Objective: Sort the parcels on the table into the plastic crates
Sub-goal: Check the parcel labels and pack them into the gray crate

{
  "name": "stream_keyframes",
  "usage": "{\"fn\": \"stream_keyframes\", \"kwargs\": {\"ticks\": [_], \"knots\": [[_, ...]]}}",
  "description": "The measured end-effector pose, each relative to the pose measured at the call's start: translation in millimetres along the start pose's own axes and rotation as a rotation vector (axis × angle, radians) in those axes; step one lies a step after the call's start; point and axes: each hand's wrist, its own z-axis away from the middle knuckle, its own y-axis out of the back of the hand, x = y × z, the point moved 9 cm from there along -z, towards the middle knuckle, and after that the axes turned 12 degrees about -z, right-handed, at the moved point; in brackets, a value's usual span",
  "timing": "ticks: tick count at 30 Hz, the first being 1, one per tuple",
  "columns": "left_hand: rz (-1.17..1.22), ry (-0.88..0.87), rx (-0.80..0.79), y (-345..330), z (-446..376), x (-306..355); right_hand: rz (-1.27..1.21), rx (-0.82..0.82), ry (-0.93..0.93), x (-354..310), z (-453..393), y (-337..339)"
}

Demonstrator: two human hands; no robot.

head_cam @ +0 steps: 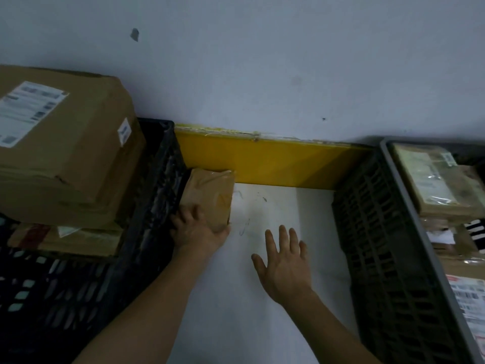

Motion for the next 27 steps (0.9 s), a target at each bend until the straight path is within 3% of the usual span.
{"fn": "stream_keyframes", "kwargs": {"ticks": [6,11,14,17,22,24,27], "knots": [[0.011,-0.019,0.093,-3,-1,13,-0.025,-0.019,0.001,7,-3,-2],[0.218,-0.108,-0.004,-2,20,21,-0.140,0.011,-0.034,14,-2,3],[0.504,-0.153,-0.013,13,43,16,-0.380,0.067,-0.092,22,-1,13],[0.871,-0.229,-0.016,33,69,14,-0.805,0.084,-0.116,27,5,25],[1.254,-0.390,-0.210,43,116,27,-1.499,-0.098,-0.049,1,31,48],[1.313,-0.425,-0.228,46,129,31,-1.595,-0.135,0.017,-10,44,62],[1.347,-0.460,-0.271,52,143,34,-1.636,-0.067,0.118,-11,53,77]]}}
